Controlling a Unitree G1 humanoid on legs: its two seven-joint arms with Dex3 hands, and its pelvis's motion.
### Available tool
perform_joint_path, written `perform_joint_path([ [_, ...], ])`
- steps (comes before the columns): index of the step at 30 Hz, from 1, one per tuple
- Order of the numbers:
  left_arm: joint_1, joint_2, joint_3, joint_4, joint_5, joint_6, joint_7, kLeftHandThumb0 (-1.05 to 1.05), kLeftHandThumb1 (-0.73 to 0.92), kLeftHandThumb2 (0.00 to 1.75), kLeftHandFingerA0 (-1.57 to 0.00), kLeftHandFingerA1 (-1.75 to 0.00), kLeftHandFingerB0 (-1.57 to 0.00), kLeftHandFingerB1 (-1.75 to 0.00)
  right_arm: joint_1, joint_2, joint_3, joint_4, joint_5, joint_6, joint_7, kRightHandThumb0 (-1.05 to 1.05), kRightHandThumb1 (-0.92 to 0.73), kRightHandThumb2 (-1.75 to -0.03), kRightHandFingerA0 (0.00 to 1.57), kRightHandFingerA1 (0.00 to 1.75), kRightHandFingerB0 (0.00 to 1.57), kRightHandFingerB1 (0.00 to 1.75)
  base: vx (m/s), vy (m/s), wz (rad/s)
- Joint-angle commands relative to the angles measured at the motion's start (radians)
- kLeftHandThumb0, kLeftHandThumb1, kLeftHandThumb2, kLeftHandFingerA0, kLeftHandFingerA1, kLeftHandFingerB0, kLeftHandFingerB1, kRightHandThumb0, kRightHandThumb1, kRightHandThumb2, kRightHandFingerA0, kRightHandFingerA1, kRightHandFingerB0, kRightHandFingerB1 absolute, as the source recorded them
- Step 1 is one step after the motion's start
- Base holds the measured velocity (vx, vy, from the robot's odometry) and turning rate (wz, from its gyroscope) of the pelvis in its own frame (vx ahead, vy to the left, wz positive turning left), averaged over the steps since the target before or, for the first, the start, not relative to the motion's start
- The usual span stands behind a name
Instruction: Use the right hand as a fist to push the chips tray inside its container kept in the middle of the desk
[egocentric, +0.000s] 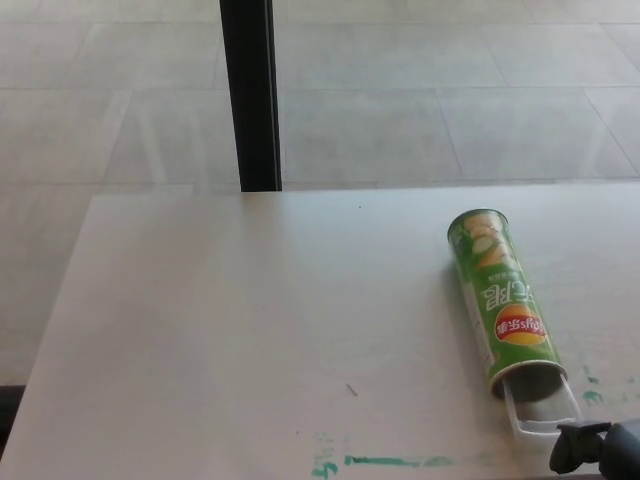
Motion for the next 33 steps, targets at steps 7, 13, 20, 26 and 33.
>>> perform_joint_path([
  [7,0.011,0.018,0.011,-0.002,-0.020,0.004,-0.007,-0.79,0.92,0.69,-0.57,-0.76,-0.41,-0.50,-0.081,0.007,0.032,0.047,-0.017,0.002,0.028,-0.83,-0.68,-0.61,1.15,1.08,0.35,0.77,0.00,0.000,0.00],
  [13,0.020,0.019,-0.008,-0.002,-0.006,-0.013,-0.001,-0.78,0.92,0.70,-0.54,-0.69,-0.44,-0.51,-0.117,0.037,0.062,0.128,-0.029,0.002,-0.007,-0.82,-0.69,-0.61,1.11,1.11,0.36,0.76,0.00,0.000,0.00],
  [20,0.026,0.023,0.002,-0.005,-0.020,0.000,-0.003,-0.78,0.92,0.68,-0.56,-0.71,-0.42,-0.49,-0.154,0.045,0.087,0.183,-0.057,0.011,-0.033,-0.77,-0.51,-1.04,1.13,1.11,0.35,0.70,0.00,0.000,0.00],
  [26,0.028,0.021,0.005,-0.001,-0.025,0.002,-0.002,-0.73,0.71,1.09,-0.53,-0.73,-0.37,-0.58,-0.198,0.048,0.077,0.223,-0.041,-0.005,-0.068,-0.78,-0.67,-0.64,1.16,1.30,0.26,0.81,0.00,0.000,0.00],
  [33,0.031,0.022,0.001,0.002,-0.020,-0.005,-0.003,-0.73,0.71,1.10,-0.53,-0.72,-0.36,-0.58,-0.232,0.056,0.081,0.237,-0.049,-0.006,-0.079,-0.80,-0.69,-0.60,1.18,1.28,0.25,0.82,0.00,0.000,0.00],
])
